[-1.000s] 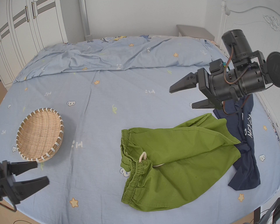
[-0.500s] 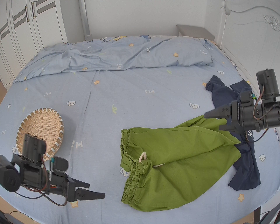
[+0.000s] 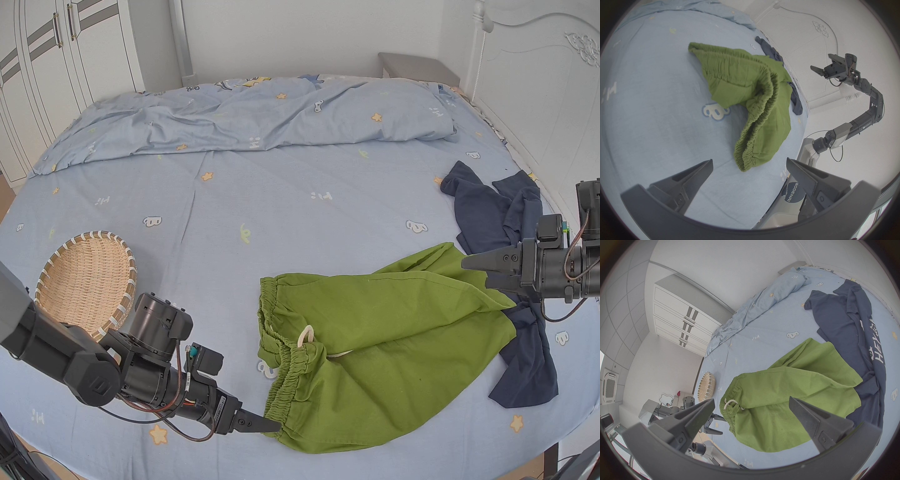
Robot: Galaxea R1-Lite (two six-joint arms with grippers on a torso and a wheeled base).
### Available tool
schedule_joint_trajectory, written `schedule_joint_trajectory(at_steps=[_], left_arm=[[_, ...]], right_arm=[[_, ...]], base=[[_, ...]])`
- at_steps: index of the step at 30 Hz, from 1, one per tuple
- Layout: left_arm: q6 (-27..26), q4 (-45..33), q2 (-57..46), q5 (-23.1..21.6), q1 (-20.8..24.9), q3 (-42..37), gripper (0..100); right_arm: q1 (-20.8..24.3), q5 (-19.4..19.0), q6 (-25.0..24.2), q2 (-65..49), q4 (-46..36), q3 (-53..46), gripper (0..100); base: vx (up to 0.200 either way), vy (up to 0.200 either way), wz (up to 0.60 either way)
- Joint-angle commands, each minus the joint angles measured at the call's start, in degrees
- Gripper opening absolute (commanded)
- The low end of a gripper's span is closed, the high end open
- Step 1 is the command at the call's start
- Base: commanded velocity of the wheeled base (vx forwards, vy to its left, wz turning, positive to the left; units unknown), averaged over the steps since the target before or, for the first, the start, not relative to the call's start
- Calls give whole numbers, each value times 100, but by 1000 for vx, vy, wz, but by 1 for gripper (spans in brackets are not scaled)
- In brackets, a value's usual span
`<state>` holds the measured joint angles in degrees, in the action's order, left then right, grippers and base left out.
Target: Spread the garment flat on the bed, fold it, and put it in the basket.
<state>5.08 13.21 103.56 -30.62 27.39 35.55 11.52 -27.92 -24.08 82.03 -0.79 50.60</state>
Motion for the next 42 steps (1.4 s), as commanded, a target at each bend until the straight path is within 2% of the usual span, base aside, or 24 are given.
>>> schedule_joint_trajectory(at_steps=[1,11,14,25,26,34,36,38,39,40,42], left_arm=[[1,-3,323,-14,38,58,100],[168,-3,666,-111,240,189,100],[502,6,745,-418,363,304,100],[502,6,1000,-471,381,471,100],[502,6,1035,-471,381,471,0],[590,-29,973,-489,293,497,0],[792,-38,894,-515,196,471,0],[1373,-73,446,-699,-59,400,0],[1399,-73,428,-717,-85,392,0],[1689,-82,156,-972,-375,286,0],[1750,-82,-152,-1306,-770,110,0]], right_arm=[[-27,-3,-1,-38,0,-33,100],[-36,-3,-45,-38,9,-24,100],[-36,-3,-53,-38,9,-15,100],[-115,-3,-45,-29,9,-15,100],[-115,-3,-45,-20,9,-15,100],[-106,-12,-45,-20,9,-24,100],[-106,-12,-36,-29,9,-24,100],[-106,-21,-36,-29,0,-24,100],[-97,-21,-36,-29,0,-24,100],[-97,-21,-36,-29,0,-24,100],[-80,-21,-36,-20,-9,-24,100]], base=[[0,0,0],[0,0,0],[0,0,0],[0,0,0],[0,0,0],[0,0,0],[0,0,0],[0,0,0],[0,0,0],[0,0,0],[0,0,0]])
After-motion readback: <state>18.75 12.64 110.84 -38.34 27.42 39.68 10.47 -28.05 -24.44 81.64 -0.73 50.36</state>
